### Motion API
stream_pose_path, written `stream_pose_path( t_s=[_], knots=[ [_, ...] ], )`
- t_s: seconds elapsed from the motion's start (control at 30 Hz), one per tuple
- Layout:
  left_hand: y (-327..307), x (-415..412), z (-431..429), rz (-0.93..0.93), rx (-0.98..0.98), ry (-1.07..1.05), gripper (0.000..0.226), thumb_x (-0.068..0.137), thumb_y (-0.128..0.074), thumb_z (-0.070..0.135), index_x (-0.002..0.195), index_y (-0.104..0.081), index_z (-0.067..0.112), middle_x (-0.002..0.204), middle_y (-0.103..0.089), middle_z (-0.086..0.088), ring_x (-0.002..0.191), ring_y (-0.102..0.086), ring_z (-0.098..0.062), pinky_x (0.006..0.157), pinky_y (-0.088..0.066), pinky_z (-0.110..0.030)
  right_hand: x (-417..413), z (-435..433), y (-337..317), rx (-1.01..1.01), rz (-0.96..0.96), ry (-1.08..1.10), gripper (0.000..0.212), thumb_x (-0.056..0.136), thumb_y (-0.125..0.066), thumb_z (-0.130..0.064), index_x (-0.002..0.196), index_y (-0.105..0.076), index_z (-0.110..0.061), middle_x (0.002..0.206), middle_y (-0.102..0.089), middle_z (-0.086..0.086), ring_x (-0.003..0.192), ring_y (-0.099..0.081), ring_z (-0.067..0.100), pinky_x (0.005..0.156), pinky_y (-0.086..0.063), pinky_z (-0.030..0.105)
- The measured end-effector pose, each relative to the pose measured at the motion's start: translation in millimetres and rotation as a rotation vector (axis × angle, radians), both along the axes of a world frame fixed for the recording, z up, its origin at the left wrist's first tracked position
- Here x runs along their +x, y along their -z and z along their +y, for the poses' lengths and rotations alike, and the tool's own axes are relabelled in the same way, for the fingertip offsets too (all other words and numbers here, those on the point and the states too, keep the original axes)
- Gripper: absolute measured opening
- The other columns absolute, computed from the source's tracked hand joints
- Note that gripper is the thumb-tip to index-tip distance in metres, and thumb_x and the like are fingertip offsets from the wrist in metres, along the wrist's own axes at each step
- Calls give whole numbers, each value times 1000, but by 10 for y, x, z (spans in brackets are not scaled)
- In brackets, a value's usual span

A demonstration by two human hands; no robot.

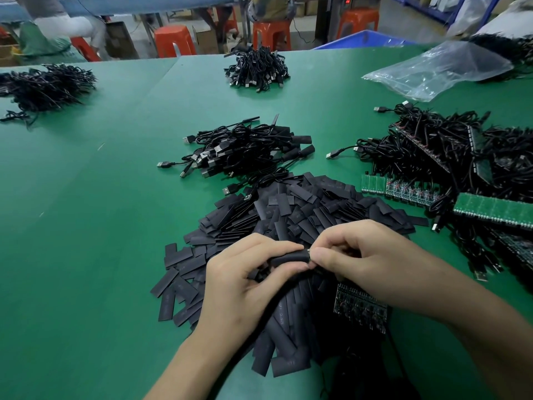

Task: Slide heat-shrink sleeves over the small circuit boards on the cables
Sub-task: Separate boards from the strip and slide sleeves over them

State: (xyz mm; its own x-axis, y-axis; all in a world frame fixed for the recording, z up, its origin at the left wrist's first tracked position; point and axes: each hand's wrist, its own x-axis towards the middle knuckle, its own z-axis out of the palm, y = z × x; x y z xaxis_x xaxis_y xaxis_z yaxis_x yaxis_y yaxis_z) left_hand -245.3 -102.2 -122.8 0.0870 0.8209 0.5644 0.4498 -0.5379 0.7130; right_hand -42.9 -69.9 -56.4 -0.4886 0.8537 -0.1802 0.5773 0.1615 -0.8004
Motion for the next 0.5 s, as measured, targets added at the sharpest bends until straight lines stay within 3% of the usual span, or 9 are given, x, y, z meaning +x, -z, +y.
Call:
stream_pose_path(
  t_s=[0.1, 0.3, 0.4, 0.5],
  knots=[
    [-9, -10, 1, -11, -8, -35, 16, 86, -80, 26, 101, -80, 21, 95, -73, 14, 87, -70, -13, 76, -47, -18, 38, 16, -34, 16, 32, 28, 17, 94, -62, -32, 82, -74, -28, 69, -69, -1, 70, -61, 26, 67, -49, 40],
    [-5, -17, -3, 11, 32, -52, 18, 85, -81, 25, 102, -79, 23, 92, -71, 12, 84, -68, -12, 75, -48, -19, 6, -19, -36, 32, 30, 29, 21, 95, -64, -27, 76, -74, -29, 69, -66, 7, 66, -59, 28, 60, -44, 38],
    [-8, -8, -7, 20, 54, -37, 19, 85, -81, 25, 103, -79, 22, 91, -71, 9, 83, -67, -12, 75, -49, -20, 2, -21, -50, 2, 36, 7, 21, 95, -64, -27, 77, -74, -29, 69, -67, 8, 61, -56, 24, 57, -42, 31],
    [-13, 2, -8, 28, 83, -26, 19, 85, -81, 24, 104, -79, 20, 91, -70, 9, 84, -66, -9, 76, -48, -18, 5, -24, -51, -37, 53, -5, 21, 95, -63, -27, 78, -74, -30, 68, -67, 7, 54, -50, 8, 54, -38, 20]
  ],
)
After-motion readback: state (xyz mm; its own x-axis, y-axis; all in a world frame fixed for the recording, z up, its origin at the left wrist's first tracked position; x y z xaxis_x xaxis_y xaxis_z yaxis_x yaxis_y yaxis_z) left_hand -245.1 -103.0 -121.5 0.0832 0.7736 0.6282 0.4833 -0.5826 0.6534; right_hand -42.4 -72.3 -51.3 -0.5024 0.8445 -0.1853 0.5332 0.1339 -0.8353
